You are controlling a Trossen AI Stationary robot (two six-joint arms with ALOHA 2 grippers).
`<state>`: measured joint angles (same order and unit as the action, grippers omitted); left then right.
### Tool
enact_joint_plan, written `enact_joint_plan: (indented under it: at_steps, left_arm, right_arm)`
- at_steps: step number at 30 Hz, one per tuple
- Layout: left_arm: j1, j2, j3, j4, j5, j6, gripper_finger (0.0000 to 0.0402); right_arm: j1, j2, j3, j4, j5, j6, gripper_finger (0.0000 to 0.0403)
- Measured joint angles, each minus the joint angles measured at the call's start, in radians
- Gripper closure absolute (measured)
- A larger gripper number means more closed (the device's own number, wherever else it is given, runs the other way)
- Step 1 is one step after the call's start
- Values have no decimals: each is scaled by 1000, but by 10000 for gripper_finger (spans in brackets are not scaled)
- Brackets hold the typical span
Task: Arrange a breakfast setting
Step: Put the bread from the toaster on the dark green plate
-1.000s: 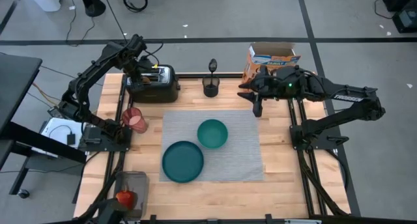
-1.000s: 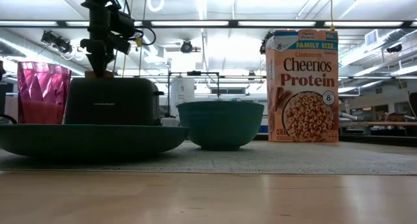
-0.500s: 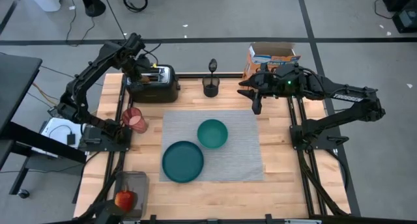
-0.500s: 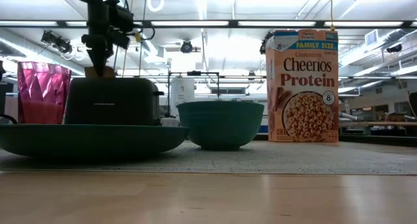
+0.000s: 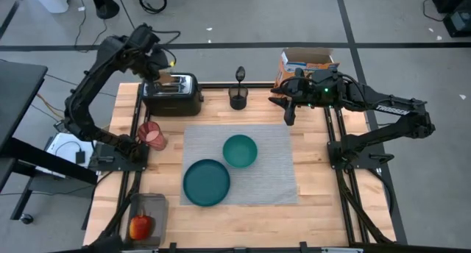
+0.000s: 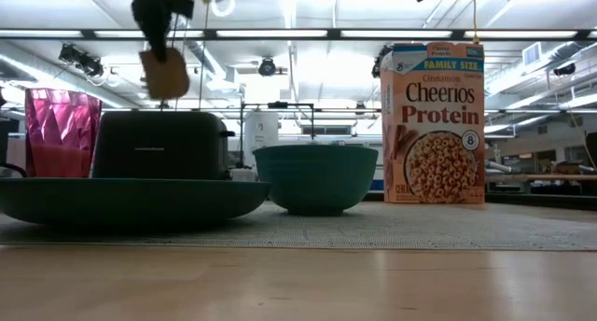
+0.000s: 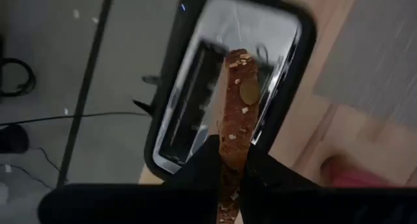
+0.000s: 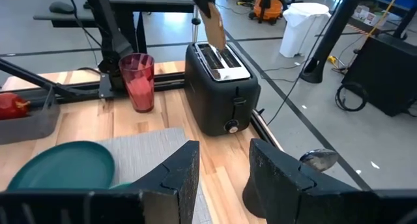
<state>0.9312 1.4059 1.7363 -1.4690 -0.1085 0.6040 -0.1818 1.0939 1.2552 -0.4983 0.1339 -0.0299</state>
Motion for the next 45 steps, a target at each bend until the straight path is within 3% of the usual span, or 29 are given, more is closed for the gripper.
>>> enact_joint_plan:
  at_steps: [4,8,12,14,22,30,36,45]
  left_arm:
    - [-42,0,121,-24,104,-97,363]
    - [-76,-1,216,-23,291,-215,363]
    - [-124,-13,224,-6,542,-328,363]
    - [-172,-17,209,-24,620,-369,363]
    - [-482,-16,27,-18,673,-532,363]
    - [-757,-15,-255,304,684,-770,363]
    - [-855,-14,-469,546,689,-910,363]
    - [-921,-12,-703,820,686,-1025,363]
  right_arm:
    - [0,4,0,6,21,0,260]
    - [-3,29,0,53,18,4,255]
    - [-8,70,0,101,-29,2,237]
    - [-12,84,0,122,-42,-4,226]
    - [-17,91,0,134,-57,-52,206]
    - [-24,91,0,125,-82,-86,206]
    - [22,91,0,78,-202,-128,206]
    - [194,91,0,25,-142,-126,206]
